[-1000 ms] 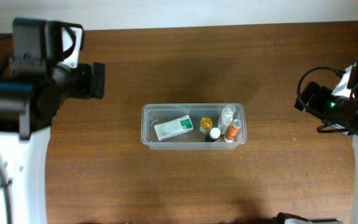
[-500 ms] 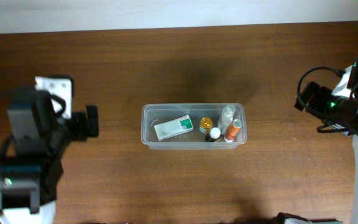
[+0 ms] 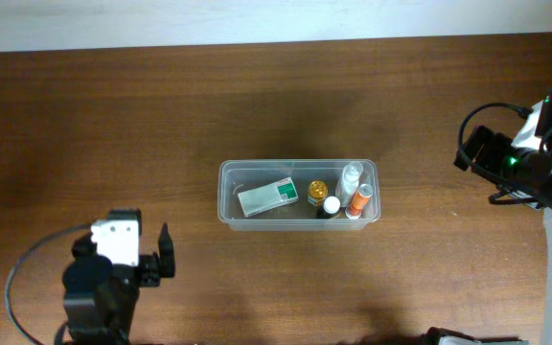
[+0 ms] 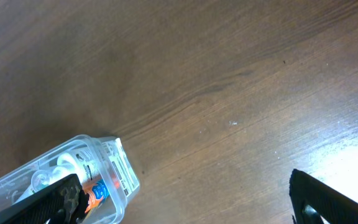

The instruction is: Pack container

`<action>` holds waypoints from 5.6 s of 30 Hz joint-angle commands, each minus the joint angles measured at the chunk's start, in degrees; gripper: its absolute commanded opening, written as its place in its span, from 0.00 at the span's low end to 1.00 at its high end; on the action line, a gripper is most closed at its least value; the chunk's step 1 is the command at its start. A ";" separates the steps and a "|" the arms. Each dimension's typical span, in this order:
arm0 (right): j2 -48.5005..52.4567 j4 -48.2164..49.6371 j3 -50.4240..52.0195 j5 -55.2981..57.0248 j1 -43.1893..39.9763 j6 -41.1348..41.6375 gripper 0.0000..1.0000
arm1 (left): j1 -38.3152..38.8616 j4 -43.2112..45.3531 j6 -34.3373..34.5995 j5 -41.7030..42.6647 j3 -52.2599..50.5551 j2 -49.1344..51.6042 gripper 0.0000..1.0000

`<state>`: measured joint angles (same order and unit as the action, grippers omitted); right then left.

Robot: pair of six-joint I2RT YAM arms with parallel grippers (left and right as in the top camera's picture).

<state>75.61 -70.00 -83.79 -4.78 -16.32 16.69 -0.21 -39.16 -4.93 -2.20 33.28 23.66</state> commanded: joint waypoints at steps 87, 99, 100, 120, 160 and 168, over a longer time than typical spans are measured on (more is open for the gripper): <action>-69.59 36.63 66.64 -17.55 -0.11 -29.53 0.98 | -0.35 3.10 -0.52 2.89 -22.73 -23.37 1.00; -75.43 36.39 73.53 -19.06 -0.11 -29.29 0.98 | -0.35 3.10 -0.52 2.89 -22.73 -23.37 1.00; -75.43 36.39 73.64 -19.06 -0.11 -29.31 0.98 | -0.35 3.10 -0.52 2.89 -22.73 -23.37 1.00; -75.32 36.41 74.69 -18.99 -0.11 -29.33 0.98 | -0.35 3.10 -0.52 2.89 -22.73 -23.37 1.00; -75.32 36.41 74.69 -18.99 -0.11 -29.33 0.98 | -0.35 3.10 -0.52 2.89 -22.73 -23.37 1.00; -75.32 36.39 74.69 -18.99 -0.11 -29.33 0.98 | -0.35 3.10 -0.52 2.89 -22.73 -23.37 1.00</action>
<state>0.84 -33.78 -9.52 -22.65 -16.32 -12.40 -0.21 -36.18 -4.93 -0.14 10.92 0.78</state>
